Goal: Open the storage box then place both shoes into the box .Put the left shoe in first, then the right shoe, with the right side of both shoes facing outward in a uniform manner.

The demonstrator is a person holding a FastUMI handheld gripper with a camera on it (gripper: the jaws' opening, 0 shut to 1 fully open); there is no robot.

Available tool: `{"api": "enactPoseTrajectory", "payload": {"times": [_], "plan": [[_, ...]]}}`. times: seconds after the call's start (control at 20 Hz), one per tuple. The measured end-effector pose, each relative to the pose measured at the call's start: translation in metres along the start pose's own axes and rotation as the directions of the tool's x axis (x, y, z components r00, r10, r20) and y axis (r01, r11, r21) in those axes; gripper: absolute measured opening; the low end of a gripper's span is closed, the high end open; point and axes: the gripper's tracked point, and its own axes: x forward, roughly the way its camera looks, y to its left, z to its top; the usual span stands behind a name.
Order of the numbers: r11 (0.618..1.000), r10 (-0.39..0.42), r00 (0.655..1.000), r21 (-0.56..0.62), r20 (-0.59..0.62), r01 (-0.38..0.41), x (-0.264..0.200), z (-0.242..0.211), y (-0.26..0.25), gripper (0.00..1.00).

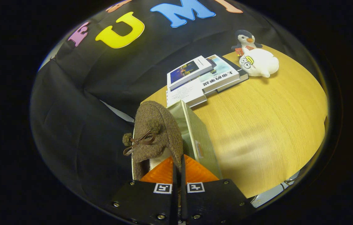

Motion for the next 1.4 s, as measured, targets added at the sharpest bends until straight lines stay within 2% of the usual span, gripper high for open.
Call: {"api": "enactPoseTrajectory", "payload": {"times": [0.1,0.25,0.35,0.45,0.8,0.95,1.2,1.4], "plan": [[1.000,-0.017,1.000,-0.010,0.002,0.017,0.003,-0.009,0.003,0.04],[0.999,0.040,0.999,-0.027,0.021,-0.040,-0.006,-0.010,0.021,0.60],[0.997,0.008,0.999,-0.075,0.041,-0.004,-0.011,-0.005,0.016,0.99],[0.989,-0.005,0.998,-0.146,0.063,0.014,-0.019,-0.002,0.016,0.98],[0.962,0.086,0.978,-0.269,0.191,-0.032,-0.066,0.039,0.021,0.98],[0.944,0.101,0.953,-0.329,0.287,-0.001,-0.094,0.068,0.005,0.97],[0.905,0.136,0.919,-0.423,0.371,0.037,-0.142,0.103,-0.021,0.98],[0.884,0.144,0.873,-0.458,0.466,0.098,-0.179,0.130,-0.049,0.98]]}}
